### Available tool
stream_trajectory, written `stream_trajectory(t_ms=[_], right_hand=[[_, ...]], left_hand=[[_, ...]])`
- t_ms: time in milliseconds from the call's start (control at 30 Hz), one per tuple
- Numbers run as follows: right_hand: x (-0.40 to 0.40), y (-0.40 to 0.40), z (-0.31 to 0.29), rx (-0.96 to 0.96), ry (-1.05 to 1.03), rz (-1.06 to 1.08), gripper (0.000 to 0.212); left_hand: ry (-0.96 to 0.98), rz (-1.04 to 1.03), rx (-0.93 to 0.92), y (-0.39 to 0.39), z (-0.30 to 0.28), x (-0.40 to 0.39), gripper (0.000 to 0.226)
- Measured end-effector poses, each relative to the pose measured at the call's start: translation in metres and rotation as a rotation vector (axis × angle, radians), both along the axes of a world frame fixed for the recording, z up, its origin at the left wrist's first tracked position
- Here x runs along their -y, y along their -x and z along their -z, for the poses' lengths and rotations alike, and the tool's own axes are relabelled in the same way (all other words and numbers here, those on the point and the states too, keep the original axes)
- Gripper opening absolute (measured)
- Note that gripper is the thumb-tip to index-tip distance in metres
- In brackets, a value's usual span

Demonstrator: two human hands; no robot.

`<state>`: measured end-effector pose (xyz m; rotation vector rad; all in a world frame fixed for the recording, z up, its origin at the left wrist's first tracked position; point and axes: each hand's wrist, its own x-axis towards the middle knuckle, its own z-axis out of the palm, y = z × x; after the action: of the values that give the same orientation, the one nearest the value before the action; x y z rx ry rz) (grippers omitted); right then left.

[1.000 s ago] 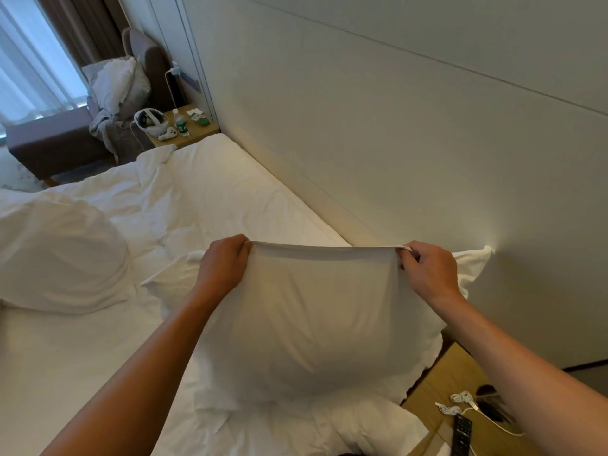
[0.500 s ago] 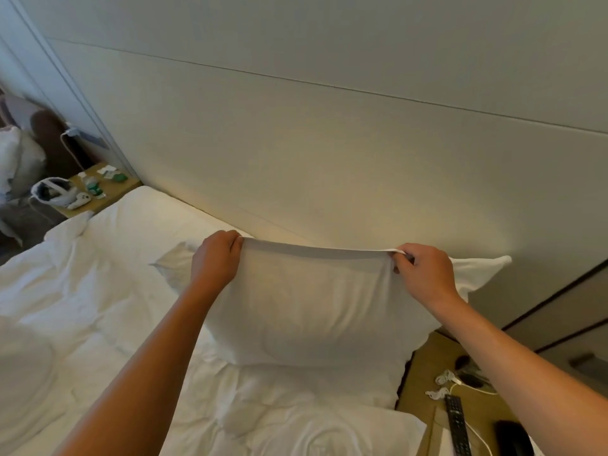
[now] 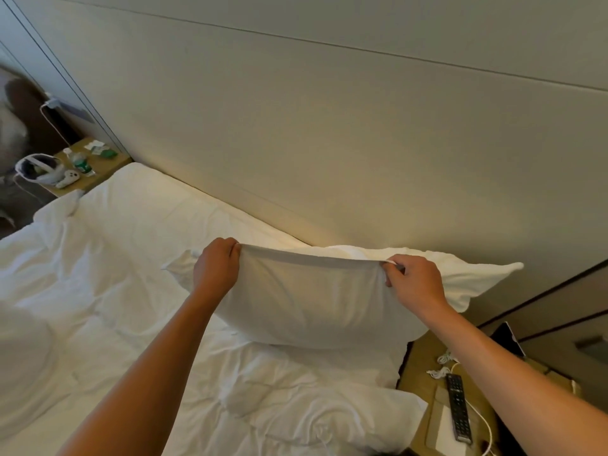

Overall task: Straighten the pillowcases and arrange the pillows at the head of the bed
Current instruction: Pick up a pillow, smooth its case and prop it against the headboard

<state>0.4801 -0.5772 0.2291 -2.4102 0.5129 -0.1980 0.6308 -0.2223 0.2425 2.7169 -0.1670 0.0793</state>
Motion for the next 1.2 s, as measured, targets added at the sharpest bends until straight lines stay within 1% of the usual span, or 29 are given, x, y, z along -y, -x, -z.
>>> stream_trajectory(t_ms=[233,333,400,500,600,733,867,1033,1200], right_hand=[[-0.011,-0.021,-0.029,0.143,-0.075,-0.072,0.041],[-0.022,-0.028,-0.024,0.175,-0.129,-0.094,0.041],[-0.032,-0.03,-0.012,0.139,-0.167,-0.104,0.04],[-0.048,-0.027,0.009,0.068,-0.208,-0.12,0.037],[-0.055,-0.027,0.018,0.071,-0.206,-0.128,0.033],[-0.052,-0.028,0.018,0.065,-0.243,-0.118,0.03],[-0.049,-0.027,0.015,0.035,-0.241,-0.124,0.03],[-0.044,-0.03,0.014,-0.027,-0.175,-0.112,0.033],[-0.047,-0.033,0.016,-0.097,-0.142,-0.103,0.035]], left_hand=[[0.015,-0.035,0.143,-0.046,-0.037,-0.005,0.036],[0.008,-0.037,0.139,-0.062,-0.037,-0.01,0.036],[-0.03,-0.029,0.079,-0.065,-0.024,-0.011,0.035],[-0.114,0.025,-0.08,-0.057,0.01,-0.012,0.031],[-0.122,0.096,-0.184,-0.046,0.037,-0.013,0.027],[-0.148,0.195,-0.194,-0.041,0.047,-0.006,0.037],[-0.169,0.223,-0.145,-0.042,0.046,0.007,0.028],[-0.171,0.199,-0.105,-0.04,0.048,0.005,0.032],[-0.111,0.206,-0.062,-0.043,0.043,-0.003,0.029]])
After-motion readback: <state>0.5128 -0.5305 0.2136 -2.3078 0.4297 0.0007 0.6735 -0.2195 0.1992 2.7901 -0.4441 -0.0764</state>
